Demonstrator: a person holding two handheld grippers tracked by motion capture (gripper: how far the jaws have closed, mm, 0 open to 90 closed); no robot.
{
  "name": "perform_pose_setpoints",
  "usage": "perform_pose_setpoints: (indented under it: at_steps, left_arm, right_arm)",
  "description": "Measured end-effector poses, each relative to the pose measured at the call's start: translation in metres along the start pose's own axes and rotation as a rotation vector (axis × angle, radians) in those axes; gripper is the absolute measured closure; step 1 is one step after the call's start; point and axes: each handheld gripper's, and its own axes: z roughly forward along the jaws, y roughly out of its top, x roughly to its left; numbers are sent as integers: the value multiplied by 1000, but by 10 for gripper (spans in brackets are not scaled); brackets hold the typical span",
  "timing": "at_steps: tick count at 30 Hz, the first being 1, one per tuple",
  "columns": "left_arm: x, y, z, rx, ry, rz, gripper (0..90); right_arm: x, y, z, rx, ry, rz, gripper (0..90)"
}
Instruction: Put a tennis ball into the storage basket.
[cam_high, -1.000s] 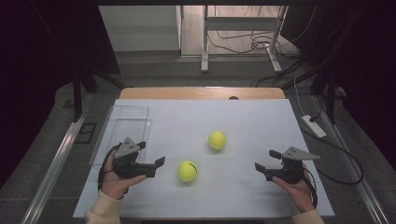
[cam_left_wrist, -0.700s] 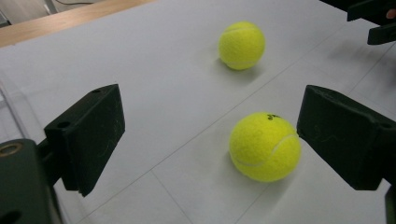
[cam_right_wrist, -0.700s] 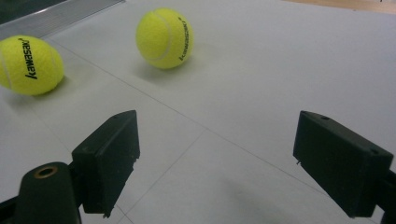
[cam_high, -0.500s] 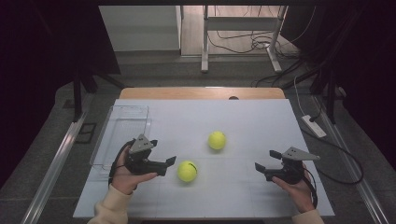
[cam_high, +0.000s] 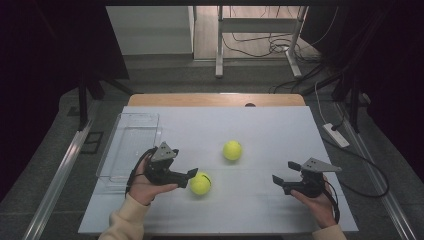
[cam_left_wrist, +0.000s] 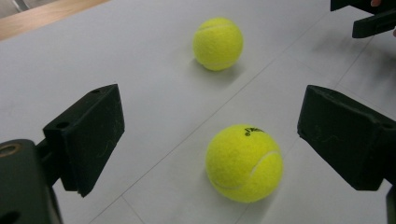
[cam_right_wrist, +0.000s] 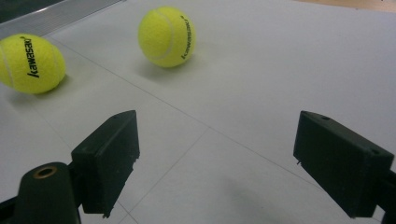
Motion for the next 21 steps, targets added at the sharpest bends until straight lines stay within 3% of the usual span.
perform_pose_setpoints:
  at_steps: [21]
  left_arm:
    - [-12,9,23,61,-33,42,71]
  right_arm:
    - [1,0,1,5,-8,-8,141]
